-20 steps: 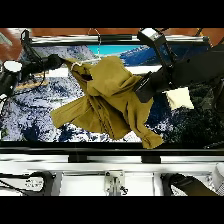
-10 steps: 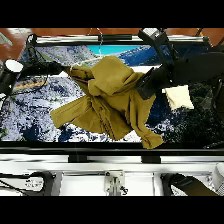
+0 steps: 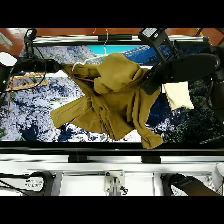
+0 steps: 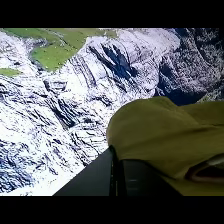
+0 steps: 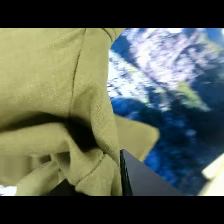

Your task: Fold the shirts.

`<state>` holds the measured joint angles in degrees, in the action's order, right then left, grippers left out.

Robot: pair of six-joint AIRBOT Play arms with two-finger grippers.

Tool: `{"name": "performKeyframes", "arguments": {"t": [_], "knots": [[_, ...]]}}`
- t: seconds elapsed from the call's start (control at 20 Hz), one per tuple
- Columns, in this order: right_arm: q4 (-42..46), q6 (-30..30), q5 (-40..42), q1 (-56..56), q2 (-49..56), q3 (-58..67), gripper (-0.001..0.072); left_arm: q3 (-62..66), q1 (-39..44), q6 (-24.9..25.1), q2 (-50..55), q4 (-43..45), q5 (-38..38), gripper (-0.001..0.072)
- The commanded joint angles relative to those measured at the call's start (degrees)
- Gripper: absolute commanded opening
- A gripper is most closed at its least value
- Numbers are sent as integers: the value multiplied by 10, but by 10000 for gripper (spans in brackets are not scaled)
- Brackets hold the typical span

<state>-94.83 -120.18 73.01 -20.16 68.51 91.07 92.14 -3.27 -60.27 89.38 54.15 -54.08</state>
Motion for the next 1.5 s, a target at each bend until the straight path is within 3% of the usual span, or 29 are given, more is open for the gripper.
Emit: {"name": "performKeyframes", "arguments": {"t": [0.0, 0.2, 0.65, 0.85, 0.95, 1.1, 1.3, 1.45], "knots": [[56, -6, -42, 0, 2, 0, 78, 8, -1, -5, 0, -2, -59, 52], [70, -12, -56, -1, 2, 0, 78, 9, 1, -5, 0, -12, -92, 52], [49, -23, -37, -4, 3, 0, 78, 17, 2, 3, 0, -282, -66, 52], [47, -30, -28, -34, 3, 0, 78, 49, 4, 13, 0, -328, -66, 52], [48, -13, -40, -46, 3, 0, 79, 76, 19, 29, 0, -342, -106, 51], [51, 55, -89, -42, 2, 0, 79, 126, 58, 56, -12, -307, -170, 48], [35, 137, -152, -38, 2, 28, 79, 159, 123, 56, -63, -138, -170, 48], [8, 172, -156, -38, 2, 77, 79, 159, 166, 60, -94, -76, -171, 48]]}}
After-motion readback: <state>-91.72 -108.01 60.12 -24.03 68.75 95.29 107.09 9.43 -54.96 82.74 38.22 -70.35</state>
